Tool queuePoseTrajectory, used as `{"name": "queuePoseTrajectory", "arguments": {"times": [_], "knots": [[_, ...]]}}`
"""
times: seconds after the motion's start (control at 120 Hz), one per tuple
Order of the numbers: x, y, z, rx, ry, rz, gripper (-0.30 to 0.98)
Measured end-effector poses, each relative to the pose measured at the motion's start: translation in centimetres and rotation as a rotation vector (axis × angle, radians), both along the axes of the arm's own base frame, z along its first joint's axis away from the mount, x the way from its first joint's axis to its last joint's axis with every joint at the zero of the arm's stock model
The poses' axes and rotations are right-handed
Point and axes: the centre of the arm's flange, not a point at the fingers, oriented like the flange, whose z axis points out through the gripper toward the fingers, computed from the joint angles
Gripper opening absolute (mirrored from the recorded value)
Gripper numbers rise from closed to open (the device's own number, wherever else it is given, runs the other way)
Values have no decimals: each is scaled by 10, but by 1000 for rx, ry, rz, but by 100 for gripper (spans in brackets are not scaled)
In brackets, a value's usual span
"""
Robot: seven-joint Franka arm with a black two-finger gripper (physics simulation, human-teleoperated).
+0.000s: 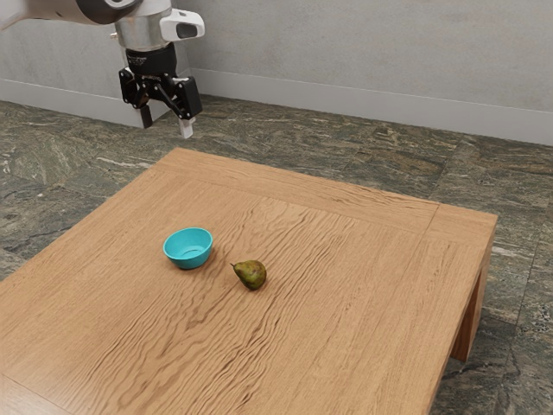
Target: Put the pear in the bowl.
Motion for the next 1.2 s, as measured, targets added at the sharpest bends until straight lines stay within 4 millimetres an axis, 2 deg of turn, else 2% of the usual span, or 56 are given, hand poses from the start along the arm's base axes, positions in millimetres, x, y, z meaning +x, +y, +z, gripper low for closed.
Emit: {"name": "queuePoseTrajectory", "arguments": {"times": [0.117, 0.2, 0.25, 0.392, 0.475, 0.55, 0.642, 0.8, 0.908, 1.075, 1.2], "knots": [[1, 0, -1, 2, -1, -1, 69], [6, -11, 2, 3, -22, -18, 69], [10, -26, 0, 2, -34, -46, 69], [17, -88, -14, -4, -40, -151, 69], [28, -110, -45, 3, 6, -179, 68], [46, -113, -94, 17, 86, -174, 69], [53, -113, -129, 32, 161, -166, 69], [36, -129, -149, 75, 235, -283, 69], [19, -130, -171, 136, 313, -354, 69], [0, -123, -227, 170, 423, -436, 69], [4, -122, -260, 165, 412, -510, 69]]}}
